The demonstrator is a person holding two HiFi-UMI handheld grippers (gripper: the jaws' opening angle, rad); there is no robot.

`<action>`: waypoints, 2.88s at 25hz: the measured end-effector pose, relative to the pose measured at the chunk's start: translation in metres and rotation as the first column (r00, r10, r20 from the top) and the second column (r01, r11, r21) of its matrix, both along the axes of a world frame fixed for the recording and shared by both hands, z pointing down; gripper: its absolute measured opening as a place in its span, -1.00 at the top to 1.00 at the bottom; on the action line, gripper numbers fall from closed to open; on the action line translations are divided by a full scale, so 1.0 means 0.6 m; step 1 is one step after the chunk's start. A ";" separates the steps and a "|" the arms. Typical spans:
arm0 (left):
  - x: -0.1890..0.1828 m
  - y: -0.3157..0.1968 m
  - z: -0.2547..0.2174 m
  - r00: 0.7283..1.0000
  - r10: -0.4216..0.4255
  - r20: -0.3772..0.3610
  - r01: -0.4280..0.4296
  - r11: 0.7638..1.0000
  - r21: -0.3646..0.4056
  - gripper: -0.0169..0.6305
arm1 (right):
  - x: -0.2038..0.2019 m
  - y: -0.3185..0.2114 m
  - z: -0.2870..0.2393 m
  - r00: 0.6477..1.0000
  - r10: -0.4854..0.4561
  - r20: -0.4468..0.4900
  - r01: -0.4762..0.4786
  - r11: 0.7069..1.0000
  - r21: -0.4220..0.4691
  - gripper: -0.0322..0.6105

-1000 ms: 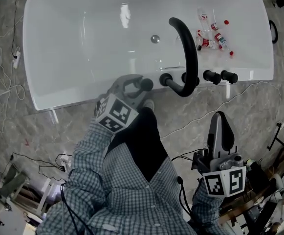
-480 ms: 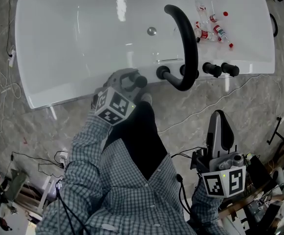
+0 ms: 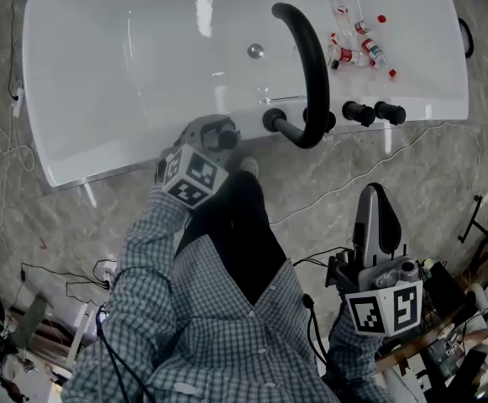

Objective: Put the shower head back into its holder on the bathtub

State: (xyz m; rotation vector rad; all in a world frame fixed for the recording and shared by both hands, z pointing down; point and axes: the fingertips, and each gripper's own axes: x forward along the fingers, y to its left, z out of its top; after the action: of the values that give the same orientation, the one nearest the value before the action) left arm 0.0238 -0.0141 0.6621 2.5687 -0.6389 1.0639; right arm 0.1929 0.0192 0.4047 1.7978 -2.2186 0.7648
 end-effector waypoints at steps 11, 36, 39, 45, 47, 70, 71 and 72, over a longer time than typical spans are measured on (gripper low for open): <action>-0.006 0.016 -0.015 1.000 -0.021 0.024 0.022 0.999 -0.042 0.51 | -0.008 0.001 -0.040 1.000 -0.002 0.004 0.002 1.000 0.028 0.85; -0.083 0.113 -0.246 0.996 -0.086 -0.015 0.084 0.993 -0.088 0.88 | -0.107 0.026 -0.182 0.993 -0.106 0.045 0.099 0.986 0.134 0.85; -0.078 0.105 -0.306 0.992 -0.103 -0.076 0.100 0.994 -0.033 0.91 | -0.128 0.028 -0.187 0.989 -0.132 0.064 0.123 0.983 0.138 0.85; -0.067 0.099 -0.443 0.969 -0.103 -0.223 0.118 0.992 0.053 0.91 | -0.157 0.023 -0.226 0.982 -0.180 0.062 0.166 0.969 0.183 0.85; -0.072 0.093 -0.489 0.956 -0.110 -0.270 0.137 0.987 0.084 0.91 | -0.166 0.015 -0.242 0.979 -0.197 0.056 0.181 0.962 0.205 0.85; -0.117 0.050 -0.783 0.795 -0.090 -0.600 0.302 0.917 0.262 0.91 | -0.194 -0.011 -0.400 0.963 -0.262 -0.068 0.266 0.867 0.422 0.85; -0.119 0.047 -0.784 0.795 -0.085 -0.600 0.301 0.915 0.269 0.91 | -0.196 -0.011 -0.399 0.963 -0.262 -0.069 0.266 0.868 0.420 0.85; -0.120 0.045 -0.785 0.797 -0.080 -0.598 0.299 0.914 0.276 0.91 | -0.198 -0.011 -0.398 0.962 -0.264 -0.074 0.270 0.866 0.420 0.85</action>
State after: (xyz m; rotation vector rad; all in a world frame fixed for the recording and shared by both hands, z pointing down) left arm -0.0482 0.0132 0.1914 2.8284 -0.9607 0.0597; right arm 0.0741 0.0127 0.1656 1.5837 -2.7089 0.2163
